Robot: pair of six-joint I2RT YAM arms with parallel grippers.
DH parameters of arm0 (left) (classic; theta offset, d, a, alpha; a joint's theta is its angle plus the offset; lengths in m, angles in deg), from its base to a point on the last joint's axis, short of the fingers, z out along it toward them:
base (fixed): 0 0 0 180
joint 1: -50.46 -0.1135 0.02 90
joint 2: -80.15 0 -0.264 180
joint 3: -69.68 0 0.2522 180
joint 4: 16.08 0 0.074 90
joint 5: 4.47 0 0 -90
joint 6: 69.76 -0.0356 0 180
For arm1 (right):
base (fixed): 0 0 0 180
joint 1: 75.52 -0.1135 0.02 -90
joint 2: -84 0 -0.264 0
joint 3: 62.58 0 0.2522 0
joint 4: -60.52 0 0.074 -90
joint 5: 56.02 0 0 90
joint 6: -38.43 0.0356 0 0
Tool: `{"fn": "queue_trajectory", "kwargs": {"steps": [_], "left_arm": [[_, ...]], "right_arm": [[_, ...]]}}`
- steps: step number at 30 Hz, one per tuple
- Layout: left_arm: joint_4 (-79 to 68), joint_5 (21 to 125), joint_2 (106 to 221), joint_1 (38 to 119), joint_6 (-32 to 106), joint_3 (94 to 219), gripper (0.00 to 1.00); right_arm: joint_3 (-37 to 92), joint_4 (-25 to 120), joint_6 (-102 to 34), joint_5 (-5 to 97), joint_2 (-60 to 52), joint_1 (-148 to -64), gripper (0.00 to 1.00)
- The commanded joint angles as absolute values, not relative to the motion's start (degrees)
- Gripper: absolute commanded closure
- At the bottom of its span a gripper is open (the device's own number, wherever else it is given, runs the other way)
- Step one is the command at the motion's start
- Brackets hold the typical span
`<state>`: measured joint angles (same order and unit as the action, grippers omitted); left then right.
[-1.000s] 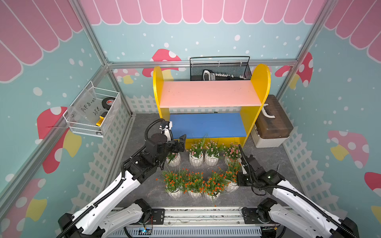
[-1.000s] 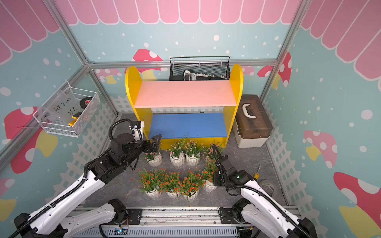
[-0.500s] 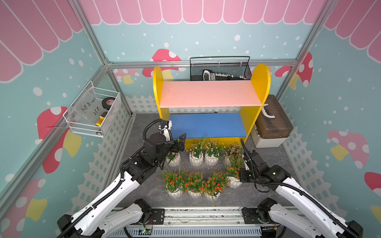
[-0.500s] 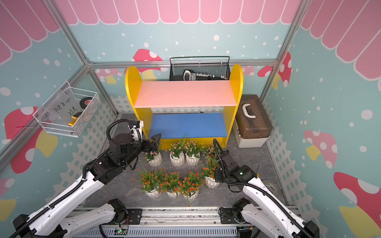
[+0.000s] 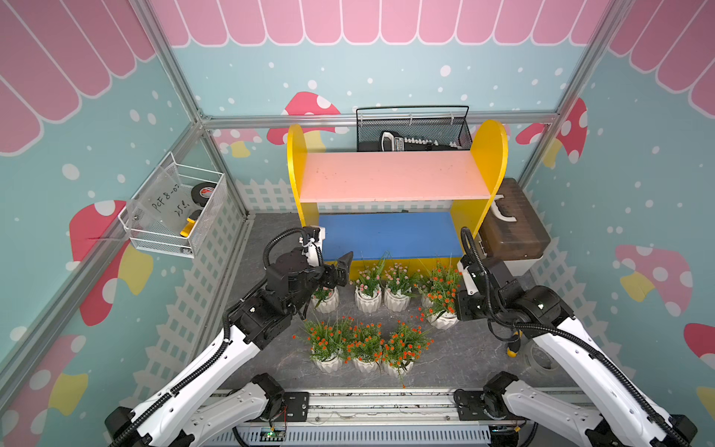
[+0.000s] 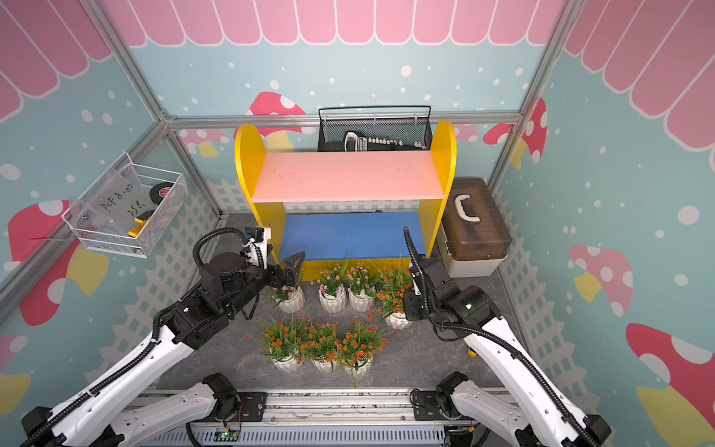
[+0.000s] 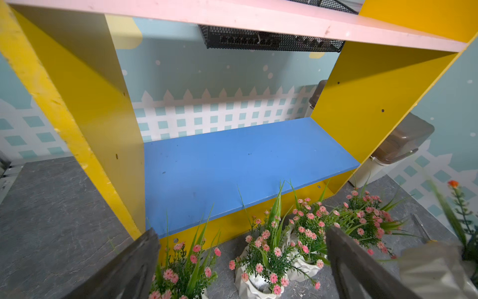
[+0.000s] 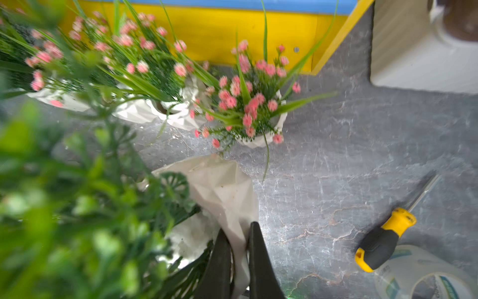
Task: Place the baby's breath potted plants on the rack by color
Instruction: Pick up the baby's breath potted plant from the center of the board, then place the baby's breath potted plant on the rack.
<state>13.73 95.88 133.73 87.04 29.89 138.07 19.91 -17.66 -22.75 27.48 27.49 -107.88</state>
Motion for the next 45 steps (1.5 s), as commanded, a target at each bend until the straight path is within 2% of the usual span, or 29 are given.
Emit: {"fn": "queue_trajectory", "kwargs": {"steps": [1,10,21,34,45], "left_arm": [[11.08,90.12,132.73,87.53,27.17,136.33,0.01],[1.23,82.93,134.58,93.15,24.37,130.71,0.01],[-9.48,83.35,140.26,103.66,19.49,127.88,0.01],[-17.05,89.73,149.88,111.74,18.15,131.67,0.01],[-20.23,96.79,157.4,113.5,18.48,136.53,0.01]], "right_arm": [[25.96,-18.49,-26.67,27.45,25.31,-108.04,1.0],[36.65,-18.81,-31.2,30.48,17.68,-107.96,1.0],[41.87,-18.17,-32.94,34.7,13.19,-107.55,1.0],[42.23,-16.35,-32.59,38.71,12.22,-107.52,1.0],[41.4,-14.86,-31.75,42.59,12.55,-107.53,1.0]]}}
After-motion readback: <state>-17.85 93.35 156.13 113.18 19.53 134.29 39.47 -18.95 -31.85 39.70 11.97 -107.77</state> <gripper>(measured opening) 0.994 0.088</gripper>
